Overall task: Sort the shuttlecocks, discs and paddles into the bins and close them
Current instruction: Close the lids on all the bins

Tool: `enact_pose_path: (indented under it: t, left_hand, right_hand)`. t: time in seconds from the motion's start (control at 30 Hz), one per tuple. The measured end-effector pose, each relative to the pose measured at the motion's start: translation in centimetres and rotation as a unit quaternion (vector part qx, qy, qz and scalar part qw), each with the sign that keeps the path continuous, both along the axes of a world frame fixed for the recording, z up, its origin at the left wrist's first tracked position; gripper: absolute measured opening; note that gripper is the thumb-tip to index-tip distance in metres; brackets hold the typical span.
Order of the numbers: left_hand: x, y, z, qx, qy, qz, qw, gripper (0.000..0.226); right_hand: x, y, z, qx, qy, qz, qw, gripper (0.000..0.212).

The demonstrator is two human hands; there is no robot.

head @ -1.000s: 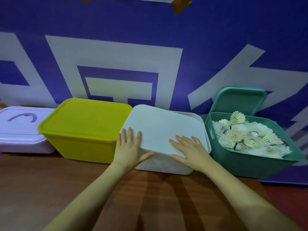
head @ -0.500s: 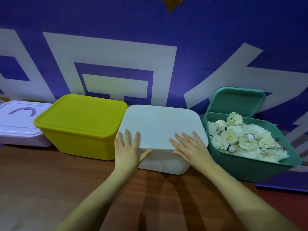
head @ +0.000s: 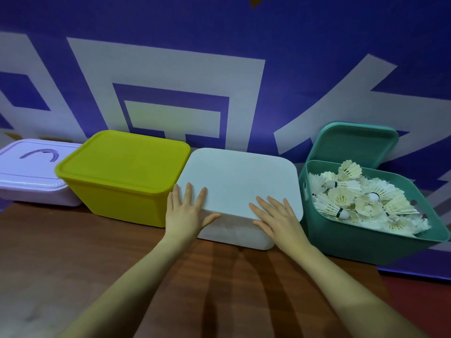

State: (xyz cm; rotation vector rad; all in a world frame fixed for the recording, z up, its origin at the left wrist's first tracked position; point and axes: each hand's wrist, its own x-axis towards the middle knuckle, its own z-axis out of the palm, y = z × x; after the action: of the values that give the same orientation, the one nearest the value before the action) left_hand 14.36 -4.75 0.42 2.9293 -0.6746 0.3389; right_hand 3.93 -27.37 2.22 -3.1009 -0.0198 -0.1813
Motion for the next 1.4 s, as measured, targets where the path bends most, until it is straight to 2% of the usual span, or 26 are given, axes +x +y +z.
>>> enact_pose_path:
  t: [0.17, 0.37, 0.53, 0.67, 0.93, 1.17, 1.4]
  left_hand:
    - [0.2, 0.0, 0.0, -0.012, -0.014, 0.007, 1.000, 0.083]
    - [0.1, -0.2, -0.2, -0.047, -0.011, 0.013, 0.999, 0.089]
    - [-0.3, -0.8, -0.4, -0.048, -0.036, 0.028, 0.998, 0.085]
    - [-0.5, -0.3, -0.8, -0.057, -0.010, 0.059, 0.997, 0.089]
    - [0.1, 0.4, -1.0, -0.077, -0.026, 0.005, 0.997, 0.084]
    - [-0.7, 0.4, -1.7, -0.094, -0.049, -0.022, 0.994, 0.067]
    - [0.3, 1.0, -1.3, -0.094, -0.026, -0.038, 0.995, 0.074]
  right_hand:
    - [0.3, -0.3, -0.1, 0.003, -0.007, 0.003, 1.000, 0.060]
    - [-0.4, -0.2, -0.3, -0.027, 0.029, -0.064, 0.997, 0.058]
    - [-0.9, -1.0, -0.5, -0.034, 0.039, -0.074, 0.996, 0.059]
    - [-0.7, -1.0, -0.4, -0.038, 0.032, -0.066, 0.997, 0.061]
    - [-0.7, -0.4, -0.6, -0.035, 0.013, -0.053, 0.998, 0.063]
    - [-0.9, -0.7, -0.5, -0.032, -0.002, -0.057, 0.998, 0.067]
    - [-0.2, -0.2, -1.2, -0.030, -0.066, -0.025, 0.997, 0.057]
